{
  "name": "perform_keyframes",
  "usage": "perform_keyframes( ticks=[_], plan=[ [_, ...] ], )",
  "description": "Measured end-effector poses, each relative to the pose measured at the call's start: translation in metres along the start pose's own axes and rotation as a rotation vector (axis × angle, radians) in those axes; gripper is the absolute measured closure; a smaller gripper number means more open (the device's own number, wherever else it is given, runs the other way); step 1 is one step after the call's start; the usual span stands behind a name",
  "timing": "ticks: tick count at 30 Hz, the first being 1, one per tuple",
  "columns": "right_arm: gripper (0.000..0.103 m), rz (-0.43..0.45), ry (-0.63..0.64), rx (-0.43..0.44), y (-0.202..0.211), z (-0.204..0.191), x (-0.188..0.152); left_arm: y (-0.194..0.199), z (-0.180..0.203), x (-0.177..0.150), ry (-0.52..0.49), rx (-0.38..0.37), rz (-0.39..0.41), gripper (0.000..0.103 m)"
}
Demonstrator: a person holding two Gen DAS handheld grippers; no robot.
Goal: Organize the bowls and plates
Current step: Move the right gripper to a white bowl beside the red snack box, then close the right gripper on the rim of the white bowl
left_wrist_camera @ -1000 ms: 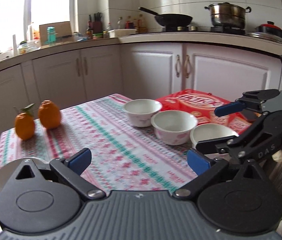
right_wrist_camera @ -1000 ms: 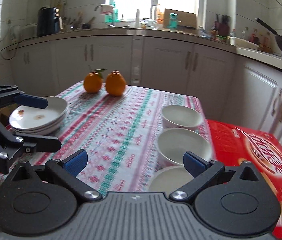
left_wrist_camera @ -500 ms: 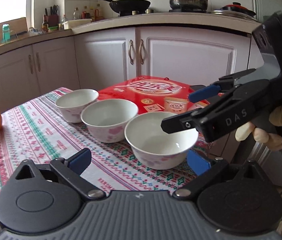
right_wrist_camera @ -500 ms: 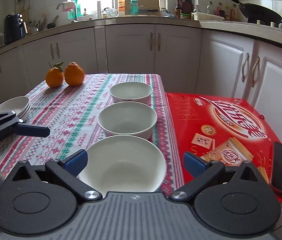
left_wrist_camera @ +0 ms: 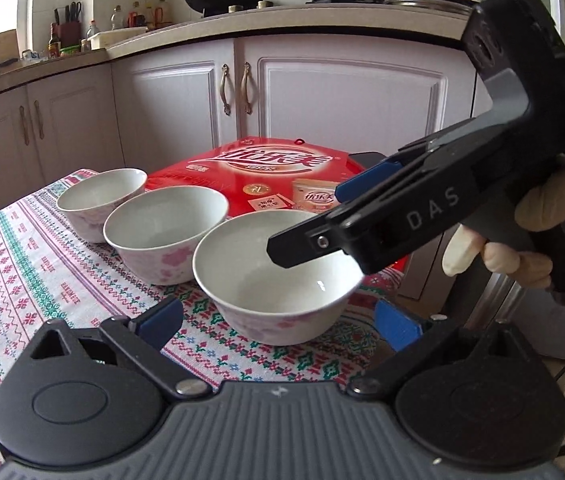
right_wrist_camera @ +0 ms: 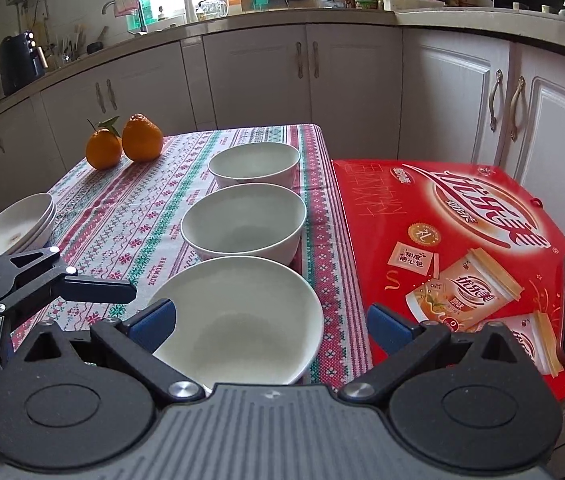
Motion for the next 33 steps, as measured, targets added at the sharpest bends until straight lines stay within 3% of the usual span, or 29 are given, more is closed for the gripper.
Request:
perform_keyframes(
  ticks=[12,16,22,33],
  plan=[
    [0.002,-0.050,-0.034,0.072,-0.015,0.005,0.001,-0.020,0.007,0.003,-0.031,0.008,-0.021,0.002],
    [0.014,-0.074,-0.044,0.100,-0.021,0.005,0.002,-0.018,0.005,0.000,-0.006,0.001,-0.021,0.005],
    [0.024,-0.108,-0.072,0.147,-0.028,0.009,0.005,-0.018,0.004,-0.002,0.007,-0.002,-0.016,0.005],
    [0.030,-0.125,-0.057,0.156,-0.031,0.010,0.008,-0.016,-0.001,0.000,0.038,-0.007,0.004,0.010]
  ],
)
Point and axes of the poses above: each gripper's, at about its wrist camera, not at the fingertips, and y roughly against the way its jaws point, z to its right, x to its top, the point moved 6 cm from there along -y, roughly the way its jaws point, and after that the axes turned 6 degrees about -y, right-handed, at the moved point
